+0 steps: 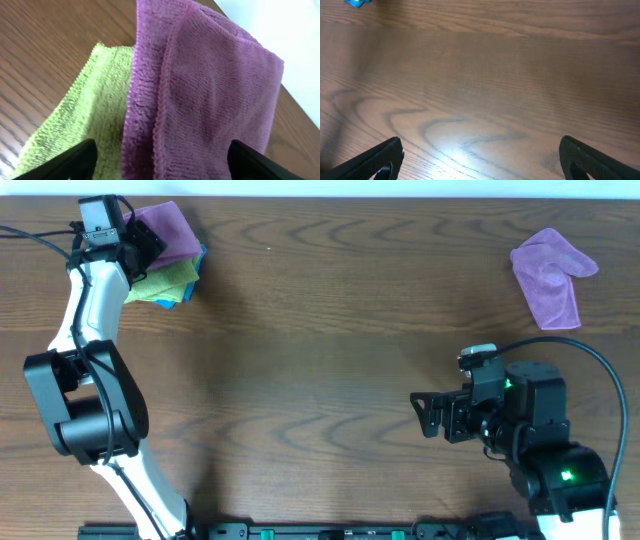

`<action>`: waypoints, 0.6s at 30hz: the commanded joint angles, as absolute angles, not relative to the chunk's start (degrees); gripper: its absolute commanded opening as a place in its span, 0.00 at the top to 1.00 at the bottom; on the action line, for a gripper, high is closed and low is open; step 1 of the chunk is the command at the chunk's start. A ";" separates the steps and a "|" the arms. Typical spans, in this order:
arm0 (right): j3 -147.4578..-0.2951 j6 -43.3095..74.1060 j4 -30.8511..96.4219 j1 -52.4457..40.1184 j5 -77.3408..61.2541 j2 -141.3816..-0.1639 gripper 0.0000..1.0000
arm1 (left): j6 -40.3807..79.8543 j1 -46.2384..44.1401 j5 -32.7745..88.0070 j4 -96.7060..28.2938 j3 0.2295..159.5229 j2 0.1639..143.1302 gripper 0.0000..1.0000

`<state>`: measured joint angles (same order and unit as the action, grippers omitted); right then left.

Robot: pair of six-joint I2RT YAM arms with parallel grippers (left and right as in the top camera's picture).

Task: Fold the cloth
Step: 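Lower the pink towel onto the green cloth stack with the left gripper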

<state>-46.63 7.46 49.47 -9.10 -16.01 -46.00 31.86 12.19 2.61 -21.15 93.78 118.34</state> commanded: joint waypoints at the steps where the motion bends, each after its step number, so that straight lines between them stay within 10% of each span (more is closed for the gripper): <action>1: -46.26 8.32 49.52 -8.64 -15.88 -45.76 0.01 | 33.04 12.36 4.08 -21.15 94.61 118.89 0.21; 15: -46.26 8.32 49.52 -8.64 -15.88 -45.76 0.01 | 32.95 12.36 4.75 -20.38 94.61 121.47 0.94; 18: -46.26 8.32 49.52 -8.64 -15.88 -45.76 0.01 | 30.52 12.43 4.58 -19.86 94.70 120.90 0.94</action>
